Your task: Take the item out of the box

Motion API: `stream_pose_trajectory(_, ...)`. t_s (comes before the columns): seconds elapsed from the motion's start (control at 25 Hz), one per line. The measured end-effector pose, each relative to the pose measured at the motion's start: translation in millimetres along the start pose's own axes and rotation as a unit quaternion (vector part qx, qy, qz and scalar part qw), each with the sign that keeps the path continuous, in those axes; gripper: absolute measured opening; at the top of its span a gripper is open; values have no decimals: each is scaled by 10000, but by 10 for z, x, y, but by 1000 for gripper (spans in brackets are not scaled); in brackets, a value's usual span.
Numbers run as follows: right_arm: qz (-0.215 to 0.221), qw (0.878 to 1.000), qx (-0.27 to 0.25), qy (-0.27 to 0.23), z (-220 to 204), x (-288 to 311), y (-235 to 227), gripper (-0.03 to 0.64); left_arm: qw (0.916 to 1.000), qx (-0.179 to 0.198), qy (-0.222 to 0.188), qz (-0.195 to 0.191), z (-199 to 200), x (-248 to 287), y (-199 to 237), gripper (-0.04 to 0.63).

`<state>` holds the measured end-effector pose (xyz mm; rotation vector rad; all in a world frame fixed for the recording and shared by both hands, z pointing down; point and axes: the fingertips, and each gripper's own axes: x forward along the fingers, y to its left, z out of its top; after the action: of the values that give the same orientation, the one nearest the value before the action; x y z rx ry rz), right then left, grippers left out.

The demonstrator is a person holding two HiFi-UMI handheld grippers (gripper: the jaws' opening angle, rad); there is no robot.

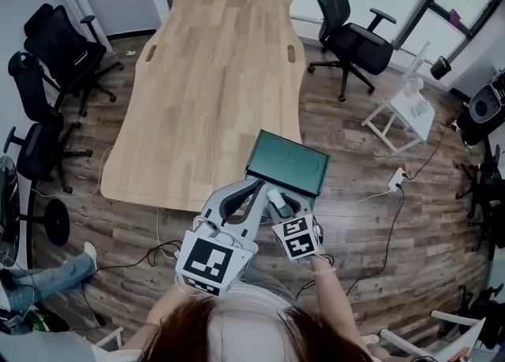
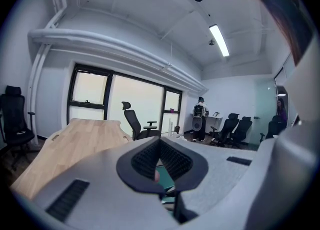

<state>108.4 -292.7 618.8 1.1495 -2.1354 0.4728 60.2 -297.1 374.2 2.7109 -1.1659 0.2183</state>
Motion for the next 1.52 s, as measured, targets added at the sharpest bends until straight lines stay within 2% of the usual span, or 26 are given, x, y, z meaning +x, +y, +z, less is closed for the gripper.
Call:
stream_pose_trajectory(0.24,106,9991,-29,413,-191,247,-54,173,9999,6,71,79,-51,70,110,8)
stream_pose_trajectory(0.6,217,9968,-21,772,-397,462,-120,186,9994,-51,259,244,-178,114,219,8)
stream_pose_trajectory(1.04,391,9936,109,1053,-522,608,-98,212,9987,-30,410,305,-229,124,223,8)
stream_pose_trajectory(1.2,394,9932,151,1085,-504,657,-88,212,9971,-279,596,381,-298,74,229,8)
stream_pose_trajectory(1.36,343,9935,119,1080,-505,689,-91,202,9985,-29,462,276,-279,81,219,8)
stream_pose_trajectory(1.52,306,9941,75,1036,-520,671,-92,198,9986,-32,452,259,-305,67,189,8)
